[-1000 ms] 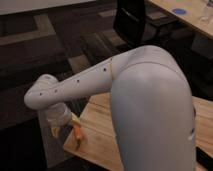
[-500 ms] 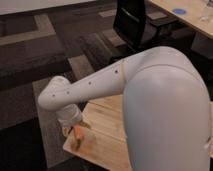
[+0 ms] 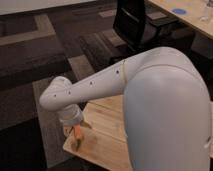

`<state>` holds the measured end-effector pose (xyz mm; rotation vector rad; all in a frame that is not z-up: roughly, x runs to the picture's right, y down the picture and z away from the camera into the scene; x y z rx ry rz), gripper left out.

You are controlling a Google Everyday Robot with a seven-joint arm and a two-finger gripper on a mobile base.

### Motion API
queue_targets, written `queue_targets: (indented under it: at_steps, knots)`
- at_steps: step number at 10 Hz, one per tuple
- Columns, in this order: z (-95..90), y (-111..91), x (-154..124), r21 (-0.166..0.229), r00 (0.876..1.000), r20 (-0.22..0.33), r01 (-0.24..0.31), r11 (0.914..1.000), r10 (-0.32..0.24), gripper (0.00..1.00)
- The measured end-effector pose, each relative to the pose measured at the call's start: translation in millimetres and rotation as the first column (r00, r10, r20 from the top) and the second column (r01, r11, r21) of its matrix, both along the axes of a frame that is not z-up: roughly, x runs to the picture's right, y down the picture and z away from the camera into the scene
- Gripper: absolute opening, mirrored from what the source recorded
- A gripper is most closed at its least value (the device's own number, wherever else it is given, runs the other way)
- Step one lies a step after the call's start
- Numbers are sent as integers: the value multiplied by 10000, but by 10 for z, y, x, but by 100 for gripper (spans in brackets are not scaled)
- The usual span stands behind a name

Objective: Drag the pepper across the table

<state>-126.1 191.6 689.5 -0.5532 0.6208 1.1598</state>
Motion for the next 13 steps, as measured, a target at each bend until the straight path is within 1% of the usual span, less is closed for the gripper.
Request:
queue_targets:
  at_steps: [1,2,5,8,11,13]
  knots:
    - [4,8,0,-16,10000,-12,20,10000,-20,65]
    - [68,55,-4,-31,10000,-51,44,10000,-44,65]
    - [239,126,-144,172,9997,233,-31,9998,27,65]
    - [347,211,-279,215,9985,535,125,9997,-136,65]
    - [442,292,-378,139,9965,784,286,9995,-296,65]
    - [499,377,-450,-51,9948,952,367,9993,-361,65]
